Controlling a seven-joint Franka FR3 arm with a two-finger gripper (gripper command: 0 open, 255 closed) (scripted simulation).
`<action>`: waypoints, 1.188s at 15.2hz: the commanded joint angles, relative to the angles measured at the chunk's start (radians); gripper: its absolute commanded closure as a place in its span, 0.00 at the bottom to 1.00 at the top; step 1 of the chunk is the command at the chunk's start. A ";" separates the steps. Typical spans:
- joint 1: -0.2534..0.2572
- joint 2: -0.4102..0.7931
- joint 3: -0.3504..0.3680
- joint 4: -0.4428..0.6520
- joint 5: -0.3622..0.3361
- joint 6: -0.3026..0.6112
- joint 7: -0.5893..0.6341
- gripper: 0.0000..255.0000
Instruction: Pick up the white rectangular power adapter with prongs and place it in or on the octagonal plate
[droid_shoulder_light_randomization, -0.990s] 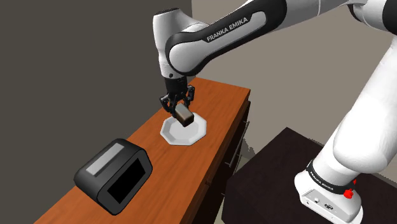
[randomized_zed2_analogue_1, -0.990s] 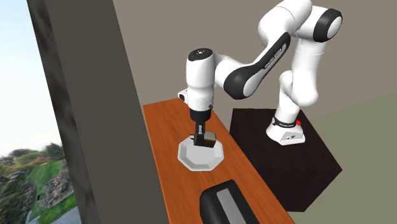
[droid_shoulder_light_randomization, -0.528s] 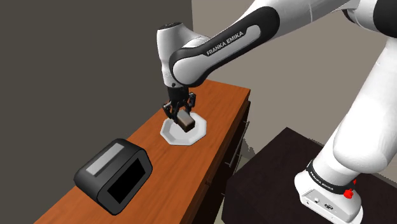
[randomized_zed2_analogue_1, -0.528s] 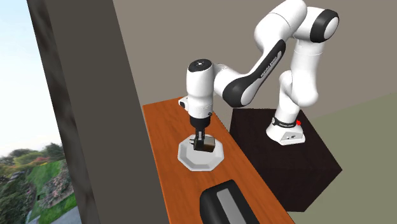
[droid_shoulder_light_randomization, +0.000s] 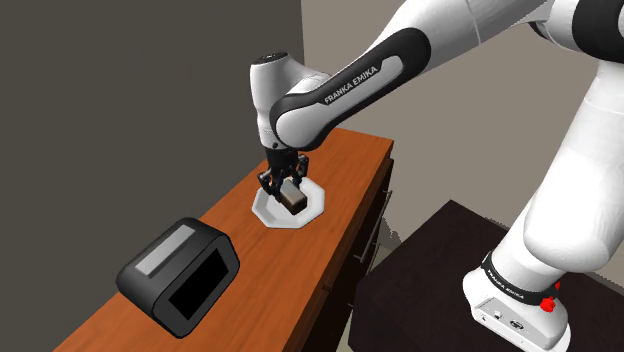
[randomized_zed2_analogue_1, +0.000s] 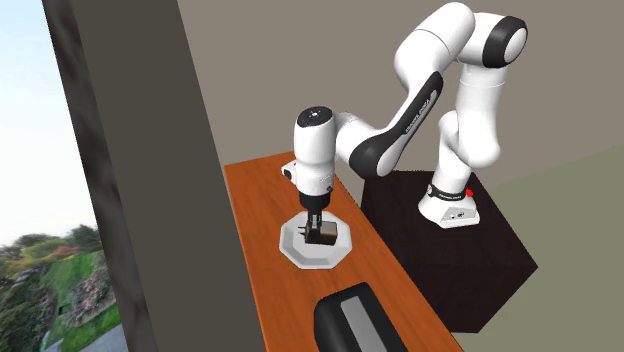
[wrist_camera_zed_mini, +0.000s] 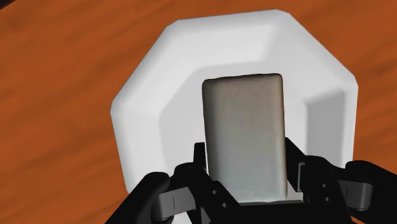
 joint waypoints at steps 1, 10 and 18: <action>0.000 0.000 0.000 -0.001 0.000 0.001 0.000 1.00; 0.000 0.000 0.000 -0.001 0.000 0.001 0.000 0.00; -0.008 -0.059 0.003 0.065 0.034 -0.118 -0.024 0.00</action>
